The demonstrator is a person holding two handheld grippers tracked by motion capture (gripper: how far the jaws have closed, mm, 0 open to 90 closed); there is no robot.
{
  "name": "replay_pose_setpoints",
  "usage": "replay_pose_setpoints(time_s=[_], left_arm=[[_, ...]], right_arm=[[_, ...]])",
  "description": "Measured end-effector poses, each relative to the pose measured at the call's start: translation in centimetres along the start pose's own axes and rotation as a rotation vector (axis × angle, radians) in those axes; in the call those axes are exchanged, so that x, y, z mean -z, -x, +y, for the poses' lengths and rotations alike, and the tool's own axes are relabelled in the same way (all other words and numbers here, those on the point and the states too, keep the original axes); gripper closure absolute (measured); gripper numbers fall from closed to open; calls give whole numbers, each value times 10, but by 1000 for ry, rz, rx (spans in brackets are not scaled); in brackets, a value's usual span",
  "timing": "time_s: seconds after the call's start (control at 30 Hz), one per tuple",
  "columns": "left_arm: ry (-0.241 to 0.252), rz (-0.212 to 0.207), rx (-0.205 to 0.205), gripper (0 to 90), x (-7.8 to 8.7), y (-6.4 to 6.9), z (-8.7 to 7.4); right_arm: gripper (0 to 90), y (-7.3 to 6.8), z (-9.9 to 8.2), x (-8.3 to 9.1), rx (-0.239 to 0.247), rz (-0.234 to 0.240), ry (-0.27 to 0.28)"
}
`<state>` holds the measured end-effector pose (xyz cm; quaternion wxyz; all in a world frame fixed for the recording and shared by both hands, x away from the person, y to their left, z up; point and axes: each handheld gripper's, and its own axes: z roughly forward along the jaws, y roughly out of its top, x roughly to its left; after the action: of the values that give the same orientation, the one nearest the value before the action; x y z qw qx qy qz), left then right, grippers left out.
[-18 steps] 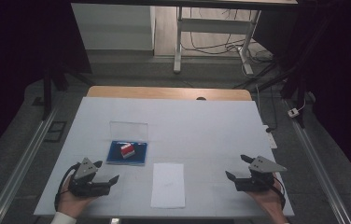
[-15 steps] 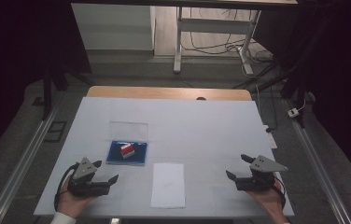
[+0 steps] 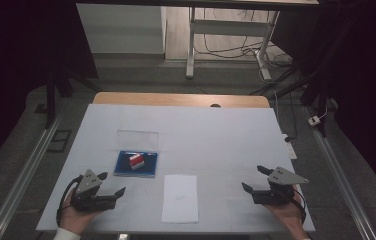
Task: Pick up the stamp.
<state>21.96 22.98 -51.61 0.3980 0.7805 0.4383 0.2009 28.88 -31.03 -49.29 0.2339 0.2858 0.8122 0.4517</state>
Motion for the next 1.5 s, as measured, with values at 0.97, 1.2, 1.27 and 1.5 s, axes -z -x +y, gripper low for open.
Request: replay_pose_setpoints(time_s=[0.97,1.2,1.27,1.5], left_arm=[[-13,-31,-45,189,-2,-5,40],[-22,-42,-60,189,-8,-10,56],[-27,-48,-64,190,-11,-11,61],[-60,-60,-78,195,-22,-14,76]], right_arm=[[212,0,-2,-5,9,-1,-2],[215,-2,-2,-7,10,6,-9],[215,-2,-2,-7,8,7,-9],[215,-4,-3,-7,5,4,-18]])
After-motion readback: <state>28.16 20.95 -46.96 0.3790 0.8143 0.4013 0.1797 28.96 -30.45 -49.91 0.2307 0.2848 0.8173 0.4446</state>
